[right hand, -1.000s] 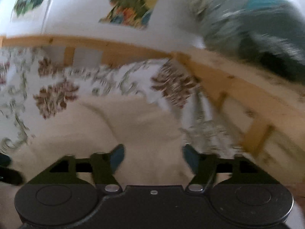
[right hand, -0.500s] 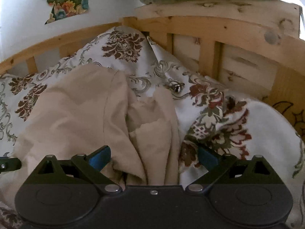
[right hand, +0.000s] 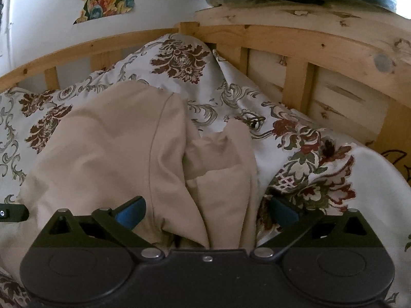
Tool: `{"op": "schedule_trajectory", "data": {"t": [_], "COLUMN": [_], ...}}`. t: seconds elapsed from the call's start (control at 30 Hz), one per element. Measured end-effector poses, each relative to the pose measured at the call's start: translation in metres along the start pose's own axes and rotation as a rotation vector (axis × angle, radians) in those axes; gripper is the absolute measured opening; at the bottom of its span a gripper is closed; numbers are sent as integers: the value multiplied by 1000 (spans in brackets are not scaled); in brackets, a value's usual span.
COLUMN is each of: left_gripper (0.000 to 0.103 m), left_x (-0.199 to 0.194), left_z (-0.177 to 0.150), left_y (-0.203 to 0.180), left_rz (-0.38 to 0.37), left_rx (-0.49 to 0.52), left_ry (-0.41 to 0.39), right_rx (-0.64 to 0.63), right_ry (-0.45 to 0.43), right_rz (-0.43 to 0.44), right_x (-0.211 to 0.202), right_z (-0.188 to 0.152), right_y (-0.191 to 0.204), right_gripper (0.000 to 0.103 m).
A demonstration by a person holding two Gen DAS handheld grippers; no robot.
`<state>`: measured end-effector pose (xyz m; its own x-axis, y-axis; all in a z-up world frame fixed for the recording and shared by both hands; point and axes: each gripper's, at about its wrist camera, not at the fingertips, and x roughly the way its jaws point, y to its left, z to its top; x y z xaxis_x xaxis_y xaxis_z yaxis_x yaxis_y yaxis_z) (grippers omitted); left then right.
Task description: Fold large clothes
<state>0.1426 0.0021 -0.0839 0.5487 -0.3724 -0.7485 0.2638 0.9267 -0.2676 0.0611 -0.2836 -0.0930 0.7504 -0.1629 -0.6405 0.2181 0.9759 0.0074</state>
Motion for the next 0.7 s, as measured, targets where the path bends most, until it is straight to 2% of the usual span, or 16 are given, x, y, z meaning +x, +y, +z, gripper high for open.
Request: {"op": "schedule_trajectory", "data": {"t": [0.07,0.23,0.3,0.37,0.5,0.6,0.7], "left_gripper": [102,102,102,102,103,103,102], "left_x": [2,15,22,29,47,55,55], "left_z": [4,7,11,18,26,22,16], "left_y": [4,28,33,33,34,42,44], "left_rz": [-25,-178,-233,-274,-313,-345,-352], "left_rx": [-15,-94,-88,-41,7,-55,-105], "left_ry": [8,-5,-1,11,66,82,72], "right_rx": [-2,47,83,80,4,-64,-31], "right_ry": [1,-29,-56,-81,-83,-43,-20], "right_rz": [0,-9,5,46,80,53,52], "right_x": [0,3,2,0,3,12,18], "right_z": [0,-5,-8,-8,-9,-11,-11], "right_y": [1,-2,-4,-2,12,23,21], "right_gripper": [102,102,102,102,101,102,102]}}
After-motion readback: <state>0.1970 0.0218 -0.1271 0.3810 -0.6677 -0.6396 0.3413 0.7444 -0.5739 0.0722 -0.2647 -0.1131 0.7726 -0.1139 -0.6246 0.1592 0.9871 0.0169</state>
